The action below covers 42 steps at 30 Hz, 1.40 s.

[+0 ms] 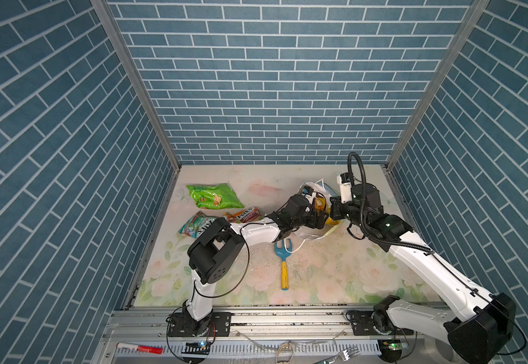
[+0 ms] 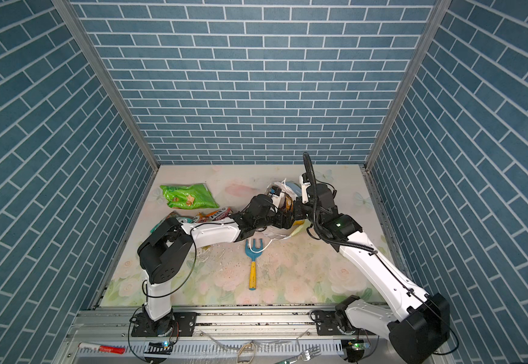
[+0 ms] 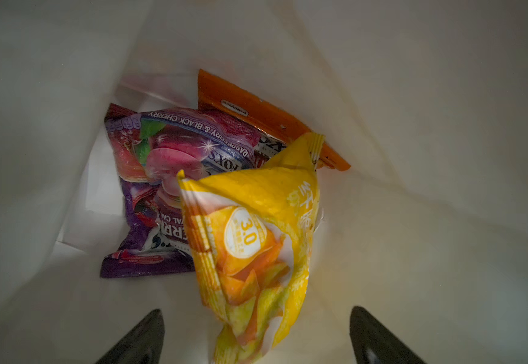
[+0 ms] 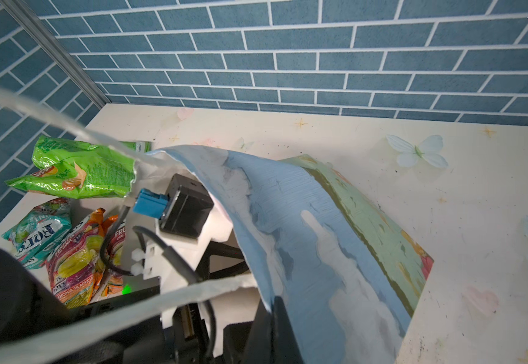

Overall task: Take the snacks out of the paper bag
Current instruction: 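Lower the left gripper into the paper bag toward the yellow corn snack, then close the left gripper on the yellow corn snack bag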

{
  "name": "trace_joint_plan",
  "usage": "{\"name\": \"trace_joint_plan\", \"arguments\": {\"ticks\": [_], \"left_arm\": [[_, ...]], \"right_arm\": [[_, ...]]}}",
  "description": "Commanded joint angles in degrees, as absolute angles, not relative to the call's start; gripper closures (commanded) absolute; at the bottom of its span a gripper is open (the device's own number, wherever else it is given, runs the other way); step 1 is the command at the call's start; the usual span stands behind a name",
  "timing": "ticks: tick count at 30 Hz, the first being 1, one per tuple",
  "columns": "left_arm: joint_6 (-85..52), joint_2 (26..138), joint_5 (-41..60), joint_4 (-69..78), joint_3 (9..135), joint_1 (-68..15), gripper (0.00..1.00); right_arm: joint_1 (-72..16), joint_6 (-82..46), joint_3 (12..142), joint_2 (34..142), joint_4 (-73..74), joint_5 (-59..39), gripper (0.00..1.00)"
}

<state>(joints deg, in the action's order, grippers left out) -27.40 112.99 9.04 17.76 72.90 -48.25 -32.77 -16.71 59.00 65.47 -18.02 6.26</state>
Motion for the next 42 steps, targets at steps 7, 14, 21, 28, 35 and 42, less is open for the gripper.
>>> {"name": "trace_joint_plan", "arguments": {"ticks": [7,14,21,28,35,42], "left_arm": [[-31.0,118.2,7.1,19.0,77.0,-47.0,0.02],[-34.4,122.5,10.5,21.9,80.7,-46.6,0.04],[-36.8,125.6,12.1,25.3,82.3,-46.8,0.13],[-36.7,125.7,9.8,25.9,81.8,-46.6,0.40],[-38.6,124.5,11.1,26.8,80.4,-46.2,0.81],[-37.1,119.6,10.1,27.6,76.4,-46.0,1.00]], "right_arm": [[-32.8,-18.4,58.8,63.4,-19.0,7.7,1.00],[-32.8,-18.7,58.3,63.8,-18.7,8.4,1.00],[-32.8,-19.8,58.1,64.6,-18.7,9.0,1.00],[-32.8,-20.5,57.0,63.8,-17.7,9.7,1.00],[-32.8,-20.9,56.2,62.9,-17.7,10.8,1.00],[-32.8,-22.1,54.7,61.6,-17.3,11.7,1.00]]}}
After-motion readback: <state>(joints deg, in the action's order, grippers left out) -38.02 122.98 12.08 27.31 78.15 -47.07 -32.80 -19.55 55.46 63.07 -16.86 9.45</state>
